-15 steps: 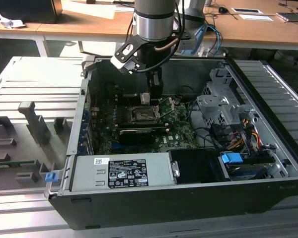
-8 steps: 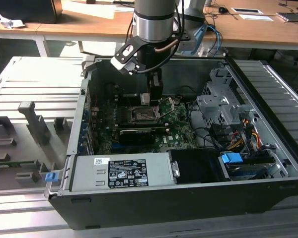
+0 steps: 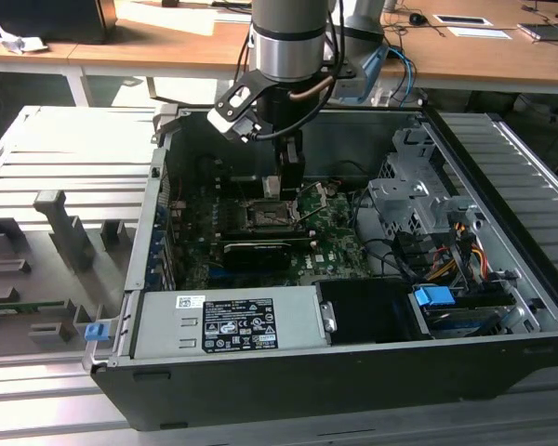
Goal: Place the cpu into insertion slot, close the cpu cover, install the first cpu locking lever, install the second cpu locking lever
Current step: 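Place the cpu into insertion slot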
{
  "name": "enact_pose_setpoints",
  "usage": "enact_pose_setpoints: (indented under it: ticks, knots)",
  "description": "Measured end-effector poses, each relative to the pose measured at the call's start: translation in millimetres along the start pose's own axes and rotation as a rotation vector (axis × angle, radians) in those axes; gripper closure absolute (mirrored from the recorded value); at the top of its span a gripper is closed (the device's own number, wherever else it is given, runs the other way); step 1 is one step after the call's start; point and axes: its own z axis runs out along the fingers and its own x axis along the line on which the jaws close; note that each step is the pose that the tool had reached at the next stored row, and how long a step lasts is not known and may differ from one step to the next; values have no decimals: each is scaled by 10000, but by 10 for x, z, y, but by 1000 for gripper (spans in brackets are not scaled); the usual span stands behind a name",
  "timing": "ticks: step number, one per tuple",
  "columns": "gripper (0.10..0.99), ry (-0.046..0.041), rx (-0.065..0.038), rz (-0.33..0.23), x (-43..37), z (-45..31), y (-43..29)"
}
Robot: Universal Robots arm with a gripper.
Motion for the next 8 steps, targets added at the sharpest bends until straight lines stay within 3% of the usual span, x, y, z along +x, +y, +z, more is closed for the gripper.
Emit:
enact_pose_setpoints:
  ticks: [8]
  knots:
    - [553,0,4,21,3,24,-1]
